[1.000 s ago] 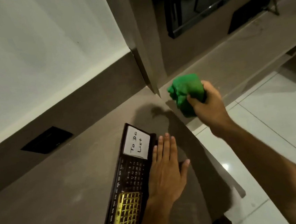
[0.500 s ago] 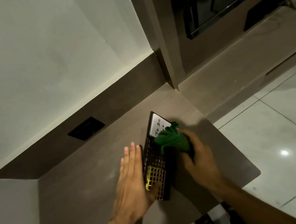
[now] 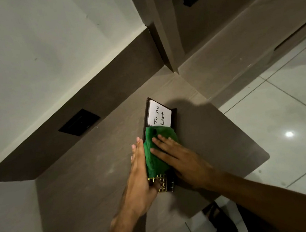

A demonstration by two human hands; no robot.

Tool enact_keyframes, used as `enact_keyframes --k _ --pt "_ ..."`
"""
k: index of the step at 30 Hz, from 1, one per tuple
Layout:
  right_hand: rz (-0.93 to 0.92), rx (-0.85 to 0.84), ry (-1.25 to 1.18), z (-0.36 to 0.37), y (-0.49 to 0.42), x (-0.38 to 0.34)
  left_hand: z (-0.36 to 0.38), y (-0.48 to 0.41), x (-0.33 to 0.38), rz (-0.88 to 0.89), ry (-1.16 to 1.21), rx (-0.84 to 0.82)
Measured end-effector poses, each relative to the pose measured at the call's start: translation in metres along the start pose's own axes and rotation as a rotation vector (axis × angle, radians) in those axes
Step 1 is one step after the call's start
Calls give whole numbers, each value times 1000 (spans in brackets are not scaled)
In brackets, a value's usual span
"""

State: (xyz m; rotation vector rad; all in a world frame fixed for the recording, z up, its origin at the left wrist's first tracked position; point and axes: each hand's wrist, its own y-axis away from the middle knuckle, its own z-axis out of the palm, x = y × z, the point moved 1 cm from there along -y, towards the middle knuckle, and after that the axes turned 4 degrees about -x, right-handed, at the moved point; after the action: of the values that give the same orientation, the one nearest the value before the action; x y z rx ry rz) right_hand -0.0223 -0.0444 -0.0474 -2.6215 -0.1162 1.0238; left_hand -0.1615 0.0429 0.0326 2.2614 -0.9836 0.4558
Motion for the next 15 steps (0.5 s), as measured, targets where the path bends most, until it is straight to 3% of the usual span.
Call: enact_keyframes --k 5,11,15 --pt "150 27 85 -6 2 12 -2 0 -1 -18 20 5" --pt "-82 -10 60 2 0 5 -1 1 0 32 32 17" --pt "-23 18 96 -12 -16 28 -2 0 0 1 21 7"
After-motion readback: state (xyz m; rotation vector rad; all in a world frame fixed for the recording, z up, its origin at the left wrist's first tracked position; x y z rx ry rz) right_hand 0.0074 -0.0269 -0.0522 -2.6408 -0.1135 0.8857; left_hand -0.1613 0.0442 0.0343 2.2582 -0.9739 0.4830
